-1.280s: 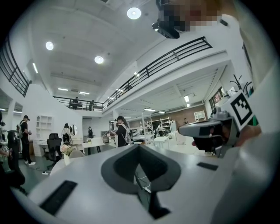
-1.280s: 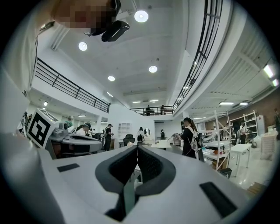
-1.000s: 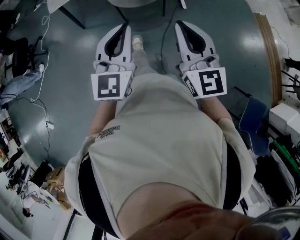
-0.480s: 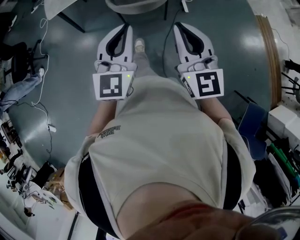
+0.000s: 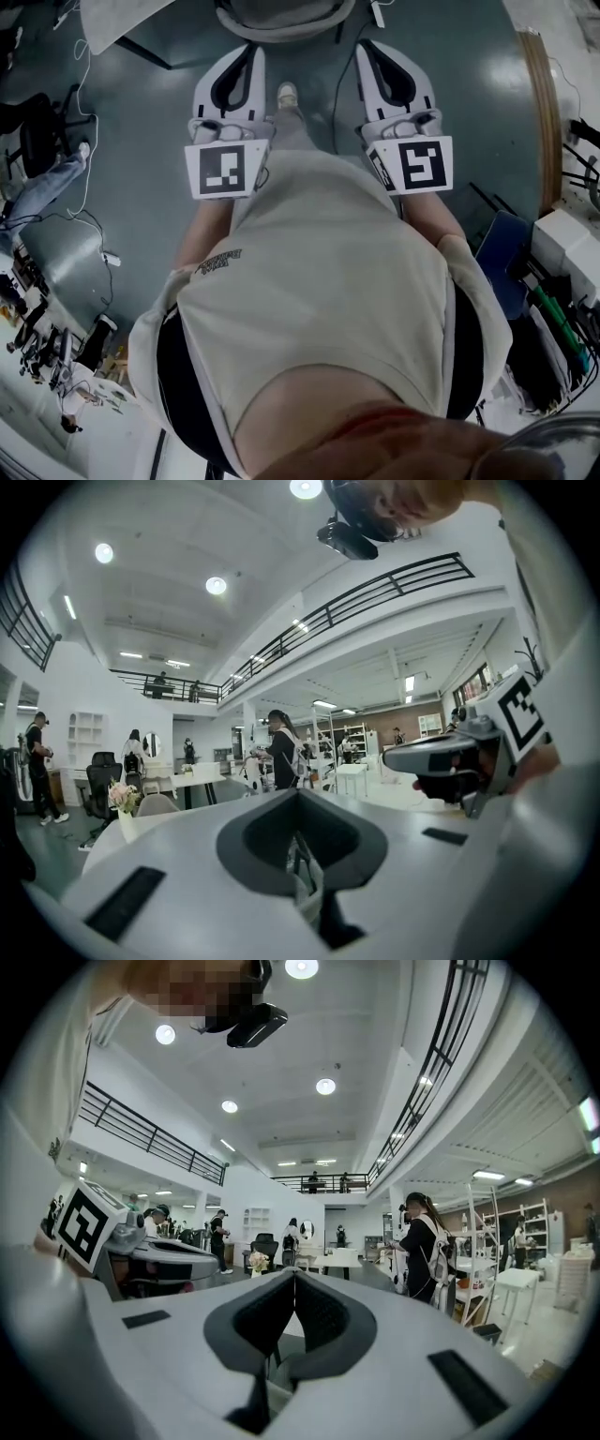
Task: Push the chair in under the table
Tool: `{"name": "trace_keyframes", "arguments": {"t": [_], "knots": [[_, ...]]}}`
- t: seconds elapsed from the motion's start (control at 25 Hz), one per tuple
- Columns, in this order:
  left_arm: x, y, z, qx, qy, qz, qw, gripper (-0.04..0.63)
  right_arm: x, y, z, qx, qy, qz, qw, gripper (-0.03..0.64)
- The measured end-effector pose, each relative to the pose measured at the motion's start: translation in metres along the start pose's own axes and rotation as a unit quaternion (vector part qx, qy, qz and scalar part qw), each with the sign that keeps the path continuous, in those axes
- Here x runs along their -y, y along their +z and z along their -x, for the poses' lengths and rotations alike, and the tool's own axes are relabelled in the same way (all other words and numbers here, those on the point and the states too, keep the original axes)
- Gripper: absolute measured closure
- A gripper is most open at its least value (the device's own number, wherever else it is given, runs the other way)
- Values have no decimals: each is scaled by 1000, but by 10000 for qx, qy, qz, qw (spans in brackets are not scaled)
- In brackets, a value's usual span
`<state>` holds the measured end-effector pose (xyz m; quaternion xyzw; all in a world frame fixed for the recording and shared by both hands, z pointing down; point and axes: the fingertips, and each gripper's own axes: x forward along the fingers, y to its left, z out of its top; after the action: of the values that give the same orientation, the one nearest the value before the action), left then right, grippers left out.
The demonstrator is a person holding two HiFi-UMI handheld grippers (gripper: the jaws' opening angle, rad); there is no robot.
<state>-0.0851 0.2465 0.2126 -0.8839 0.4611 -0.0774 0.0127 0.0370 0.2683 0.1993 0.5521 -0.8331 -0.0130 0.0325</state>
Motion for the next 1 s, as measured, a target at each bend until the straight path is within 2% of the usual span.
{"name": "trace_keyframes", "arguments": {"t": [0.32,0.48,0.64,1.0], "knots": [[-88,0,-67,-10,-128,318,9994,586,8,20,-108,-54,-87,87,9999,608],[-111,7,-95,85,-246,308,9992,586,14,27,-146,-96,-136,137,9998,607],[-129,12,-118,41,-340,468,9983,586,20,30,-178,-141,-166,155,9996,607],[-169,17,-150,89,-414,340,9985,586,25,38,-229,-61,-232,229,9994,607]]}}
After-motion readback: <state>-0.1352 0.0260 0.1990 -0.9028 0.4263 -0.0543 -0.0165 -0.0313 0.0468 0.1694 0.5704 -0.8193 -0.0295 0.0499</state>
